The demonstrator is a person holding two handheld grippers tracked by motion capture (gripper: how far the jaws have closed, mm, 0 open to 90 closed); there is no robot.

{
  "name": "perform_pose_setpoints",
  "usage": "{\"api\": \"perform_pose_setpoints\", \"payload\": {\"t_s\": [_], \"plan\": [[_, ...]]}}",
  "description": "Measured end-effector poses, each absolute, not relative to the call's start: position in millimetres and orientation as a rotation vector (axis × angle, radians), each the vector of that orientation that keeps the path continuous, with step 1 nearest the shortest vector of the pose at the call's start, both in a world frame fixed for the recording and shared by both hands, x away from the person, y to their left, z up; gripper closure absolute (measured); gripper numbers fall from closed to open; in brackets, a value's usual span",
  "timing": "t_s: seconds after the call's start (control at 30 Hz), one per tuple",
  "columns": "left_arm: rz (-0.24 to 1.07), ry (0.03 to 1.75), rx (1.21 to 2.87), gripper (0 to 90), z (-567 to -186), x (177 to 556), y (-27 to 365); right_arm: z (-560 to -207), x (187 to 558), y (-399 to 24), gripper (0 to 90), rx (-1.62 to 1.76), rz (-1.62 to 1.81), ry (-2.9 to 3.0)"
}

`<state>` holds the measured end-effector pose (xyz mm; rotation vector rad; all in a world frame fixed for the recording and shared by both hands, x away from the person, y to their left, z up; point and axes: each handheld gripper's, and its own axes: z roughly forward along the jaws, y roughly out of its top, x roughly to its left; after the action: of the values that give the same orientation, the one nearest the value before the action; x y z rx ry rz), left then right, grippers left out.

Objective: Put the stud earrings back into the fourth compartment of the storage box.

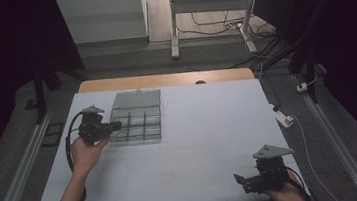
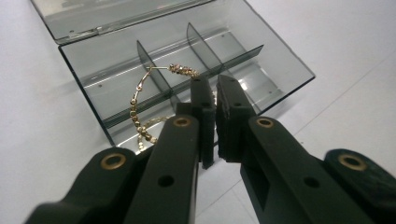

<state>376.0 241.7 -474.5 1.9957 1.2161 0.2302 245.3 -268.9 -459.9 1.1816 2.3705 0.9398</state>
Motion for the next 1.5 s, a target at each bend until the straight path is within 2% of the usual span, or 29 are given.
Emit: {"api": "perform_pose_setpoints", "payload": {"t_s": [1.0,1.17,1.4,1.43,1.47,1.5], "plan": [[0.198,1.293,2.106,83.2,-506.1,392.1,238.0,-460.5,245.4,-267.5,0.0,1.173,0.925,2.379],[0.21,1.277,2.074,70.0,-501.8,389.9,239.0,-460.3,245.2,-267.8,0.0,1.171,0.929,2.377],[0.182,1.208,2.038,43.4,-496.3,382.7,234.0,-460.0,244.7,-268.0,0.0,1.166,0.934,2.377],[0.174,1.188,2.031,36.7,-495.2,381.2,233.6,-459.9,244.4,-268.0,0.0,1.165,0.933,2.377],[0.164,1.165,2.019,36.7,-493.9,379.5,233.4,-459.9,244.4,-268.0,0.0,1.165,0.933,2.377],[0.147,1.152,2.007,29.9,-492.1,378.0,233.4,-459.8,244.3,-268.1,0.0,1.163,0.934,2.378]]}}
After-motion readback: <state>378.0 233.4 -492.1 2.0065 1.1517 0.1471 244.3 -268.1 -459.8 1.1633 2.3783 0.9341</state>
